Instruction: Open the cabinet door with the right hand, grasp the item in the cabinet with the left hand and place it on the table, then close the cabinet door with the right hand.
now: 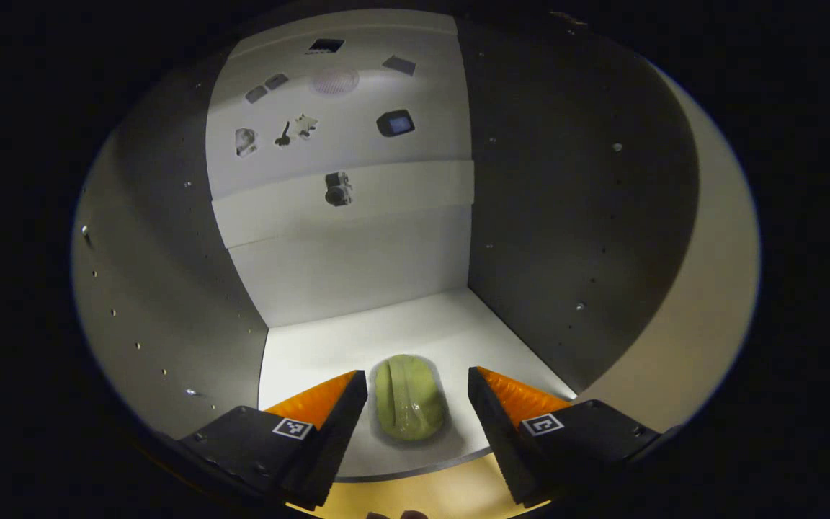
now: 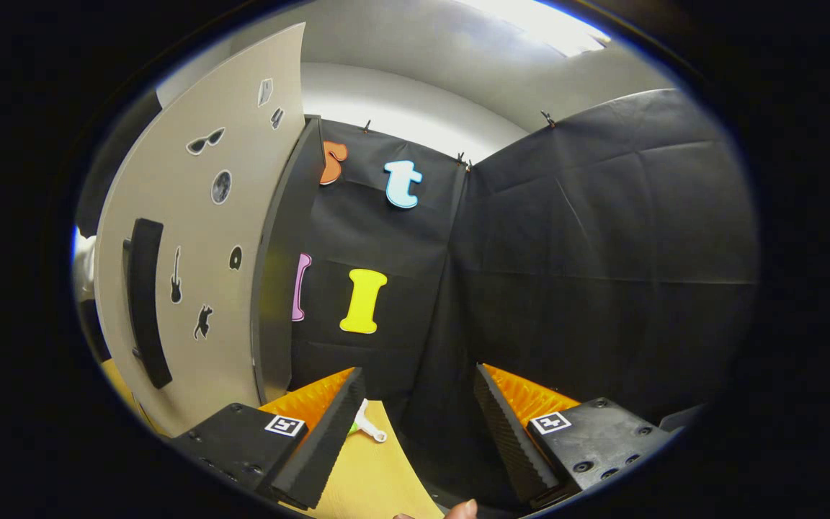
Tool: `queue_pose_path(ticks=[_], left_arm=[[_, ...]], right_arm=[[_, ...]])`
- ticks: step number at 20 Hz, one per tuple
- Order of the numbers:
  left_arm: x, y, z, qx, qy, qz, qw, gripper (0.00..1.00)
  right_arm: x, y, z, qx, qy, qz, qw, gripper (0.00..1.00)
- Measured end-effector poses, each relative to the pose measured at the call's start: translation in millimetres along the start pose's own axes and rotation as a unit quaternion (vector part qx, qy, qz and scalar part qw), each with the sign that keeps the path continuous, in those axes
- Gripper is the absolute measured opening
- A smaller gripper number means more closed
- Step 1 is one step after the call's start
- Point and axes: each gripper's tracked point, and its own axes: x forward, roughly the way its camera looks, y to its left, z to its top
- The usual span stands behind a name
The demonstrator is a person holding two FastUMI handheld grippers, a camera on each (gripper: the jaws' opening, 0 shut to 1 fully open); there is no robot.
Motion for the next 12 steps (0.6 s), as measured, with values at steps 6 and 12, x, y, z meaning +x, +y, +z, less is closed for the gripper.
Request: queue_pose_path(ticks=[6, 12], left_arm=[[36.6, 11.3, -23.3, -0.016, 0.043, 0.014, 0.999, 0.88], [45.6, 4.9, -32.3, -0.019, 0.053, 0.013, 0.998, 0.28]], right_arm=[[3.4, -11.8, -10.4, -0.005, 0.011, -0.015, 1.000, 0.98], [2.1, -14.1, -12.0, -0.010, 0.014, -0.026, 1.000, 0.97]])
